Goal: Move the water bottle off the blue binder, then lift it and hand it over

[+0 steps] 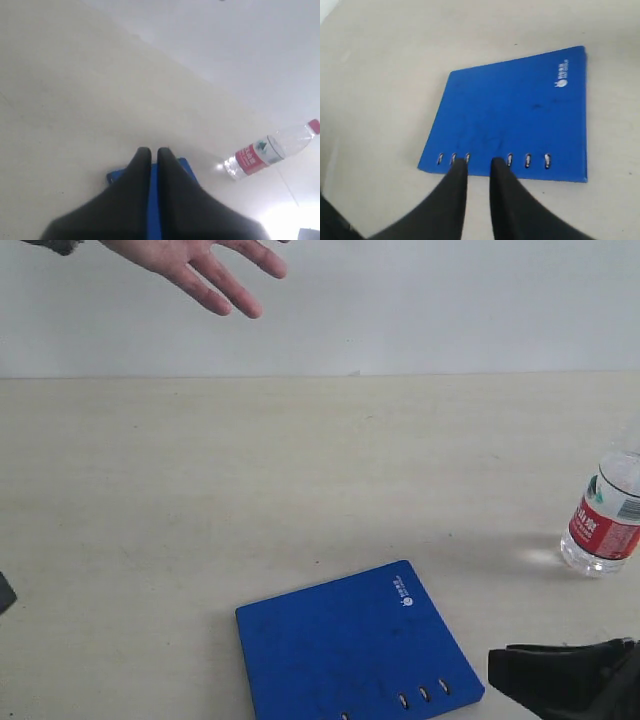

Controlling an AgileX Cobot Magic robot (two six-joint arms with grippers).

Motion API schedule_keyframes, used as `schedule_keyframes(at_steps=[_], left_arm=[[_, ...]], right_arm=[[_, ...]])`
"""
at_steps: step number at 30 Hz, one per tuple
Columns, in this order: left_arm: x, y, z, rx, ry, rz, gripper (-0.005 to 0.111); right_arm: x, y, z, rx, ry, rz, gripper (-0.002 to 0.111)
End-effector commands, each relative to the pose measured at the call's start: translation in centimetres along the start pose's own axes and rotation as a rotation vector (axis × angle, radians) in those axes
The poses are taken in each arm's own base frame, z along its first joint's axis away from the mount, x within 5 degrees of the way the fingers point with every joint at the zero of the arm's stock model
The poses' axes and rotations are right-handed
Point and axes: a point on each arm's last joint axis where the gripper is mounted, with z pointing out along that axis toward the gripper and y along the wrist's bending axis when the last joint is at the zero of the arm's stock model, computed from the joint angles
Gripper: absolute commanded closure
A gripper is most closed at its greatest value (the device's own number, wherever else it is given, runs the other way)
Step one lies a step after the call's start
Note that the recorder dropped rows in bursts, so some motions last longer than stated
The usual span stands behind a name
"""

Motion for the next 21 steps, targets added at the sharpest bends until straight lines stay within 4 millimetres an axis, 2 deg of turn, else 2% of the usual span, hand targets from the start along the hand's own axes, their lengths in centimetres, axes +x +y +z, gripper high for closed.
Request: schedule_keyframes(at_steps=[1,2,4,8,13,17,21], left_arm=[[0.2,0.8,2.6,0.019,0.199,0.054,0.102],[0.2,1.0,3.3,0.040,0.238,0.036,0.102],[0.1,1.8,4.8,0.053,0.266,0.023,0.102],[0.1,2.1,6.7,0.151,0.375,0.116,0.102],[0.0,2.6,7.8,0.184,0.422,0.155,0.102],[0.0,2.9,7.9,0.145,0.421,0.185,0.102],[-0.7,3.9,8.0,0.012,0.401,0.261,0.102]], right_arm=[[0.1,-0.7,1.5,0.079,0.066,0.100,0.068],[0.5,-0.9,2.0,0.097,0.110,0.104,0.065],[0.5,-1.3,2.6,0.135,0.127,0.109,0.065],[-0.6,-1.5,2.9,0.170,0.044,0.109,0.065],[-1.6,-1.6,2.9,0.194,-0.039,0.097,0.065],[-1.2,-1.4,3.0,0.178,0.006,0.089,0.065],[-0.4,-1.8,3.8,0.202,0.098,0.076,0.065]])
